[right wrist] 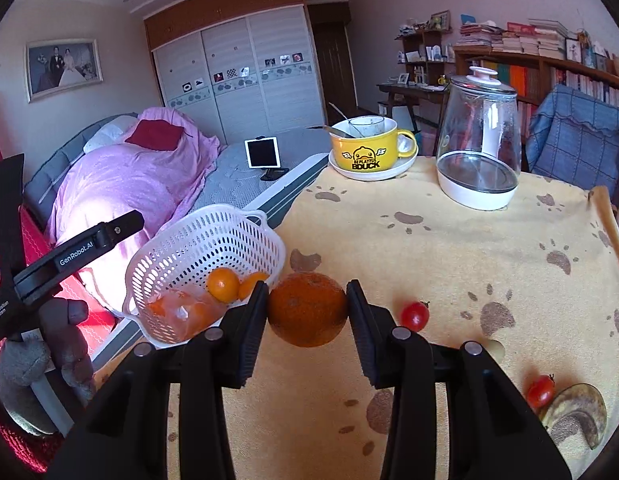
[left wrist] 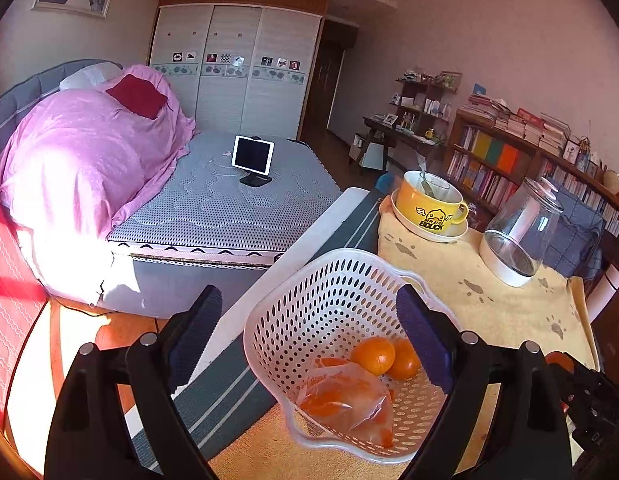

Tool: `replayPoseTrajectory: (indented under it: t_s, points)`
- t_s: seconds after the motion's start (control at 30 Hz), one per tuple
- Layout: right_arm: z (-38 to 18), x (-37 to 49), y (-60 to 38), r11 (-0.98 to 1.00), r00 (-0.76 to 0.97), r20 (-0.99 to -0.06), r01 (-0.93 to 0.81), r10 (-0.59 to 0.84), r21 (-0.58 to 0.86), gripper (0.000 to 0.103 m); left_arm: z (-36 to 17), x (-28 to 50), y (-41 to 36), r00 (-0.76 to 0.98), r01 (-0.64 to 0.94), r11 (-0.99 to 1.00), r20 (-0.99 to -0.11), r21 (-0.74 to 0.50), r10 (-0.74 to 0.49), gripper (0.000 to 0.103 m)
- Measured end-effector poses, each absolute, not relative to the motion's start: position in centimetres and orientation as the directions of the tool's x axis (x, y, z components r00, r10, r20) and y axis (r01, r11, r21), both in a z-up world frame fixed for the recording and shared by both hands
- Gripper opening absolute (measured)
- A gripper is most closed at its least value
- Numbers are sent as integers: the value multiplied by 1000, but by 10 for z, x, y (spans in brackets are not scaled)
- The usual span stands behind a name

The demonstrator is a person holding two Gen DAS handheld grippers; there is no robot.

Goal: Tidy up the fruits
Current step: 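Carry the held orange over the white basket and open the right tool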

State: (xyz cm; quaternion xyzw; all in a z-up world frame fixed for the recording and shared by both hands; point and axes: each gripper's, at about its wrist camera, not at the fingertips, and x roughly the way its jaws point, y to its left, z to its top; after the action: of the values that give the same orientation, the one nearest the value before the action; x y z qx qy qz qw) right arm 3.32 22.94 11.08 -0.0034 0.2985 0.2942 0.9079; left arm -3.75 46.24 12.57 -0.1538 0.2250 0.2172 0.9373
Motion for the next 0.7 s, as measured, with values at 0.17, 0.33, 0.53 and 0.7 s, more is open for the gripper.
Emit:
replayPoseTrajectory:
  t_s: [0.17, 0.33, 0.53, 0.7]
  points:
    - [116, 34, 270, 794, 616, -546, -585, 568, 165, 41, 128, -41, 469, 806, -486, 848, -484, -212, 341, 90]
    - [111, 40, 299, 771, 573, -567, -607, 592, 192, 41, 130, -44, 472, 804, -493, 843, -482, -215, 348, 90]
    - [104, 51, 312, 753, 522, -592, -611, 614, 243, 41, 132, -47, 475, 808, -496, 837, -474, -230, 349, 95]
    - [102, 48, 302, 765, 535, -590, -595, 604, 244, 42, 132, -47, 476, 808, -498, 834, -475, -236, 348, 95]
